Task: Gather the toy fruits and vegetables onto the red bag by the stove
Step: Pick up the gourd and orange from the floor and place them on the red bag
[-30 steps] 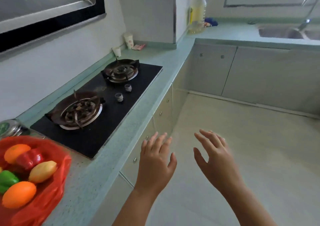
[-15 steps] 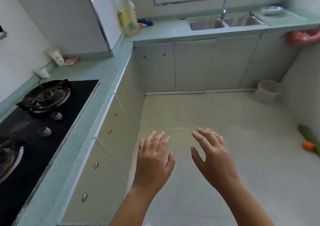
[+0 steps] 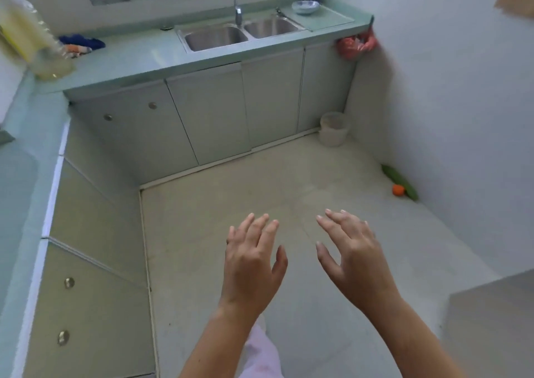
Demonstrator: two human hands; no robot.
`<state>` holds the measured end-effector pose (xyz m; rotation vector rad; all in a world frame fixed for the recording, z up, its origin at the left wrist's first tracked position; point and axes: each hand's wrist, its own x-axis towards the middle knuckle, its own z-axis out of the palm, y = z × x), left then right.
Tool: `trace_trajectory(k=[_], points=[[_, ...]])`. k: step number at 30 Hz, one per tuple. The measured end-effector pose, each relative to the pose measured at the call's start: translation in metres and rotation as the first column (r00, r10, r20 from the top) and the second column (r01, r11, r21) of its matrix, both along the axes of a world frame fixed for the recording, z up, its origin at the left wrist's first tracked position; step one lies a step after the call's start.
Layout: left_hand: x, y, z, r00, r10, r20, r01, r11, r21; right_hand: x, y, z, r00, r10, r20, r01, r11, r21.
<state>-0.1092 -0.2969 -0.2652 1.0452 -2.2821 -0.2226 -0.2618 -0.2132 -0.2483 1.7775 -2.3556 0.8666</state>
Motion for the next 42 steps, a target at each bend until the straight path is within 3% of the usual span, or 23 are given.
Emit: trace_trajectory(k=[10,25,32,42], points=[[-0.017,-0.168,0.015,0.994,-0.067,-0.084,0.068,0.998,0.002,-0.008,-0.159,0.036,0.997,-0.056,-0.055,0.055,0.998,-0.018],[-0.074,-0.275,0.007,0.987,-0.160,-0.020,0.159,0.987,-0.016,-0.056,-0.266,0.009,0.992,-0.123,-0.012,0.124,0.992,0.026],[-0.128,-0.356,0.006,0.986,-0.169,-0.002,0.169,0.984,0.051,-0.112,-0.345,0.002,0.987,-0.160,0.028,0.161,0.987,-0.011],[-0.249,-0.459,0.020,0.961,-0.275,-0.006,0.275,0.961,0.010,-0.231,-0.433,0.021,0.963,-0.270,0.013,0.270,0.960,-0.071]])
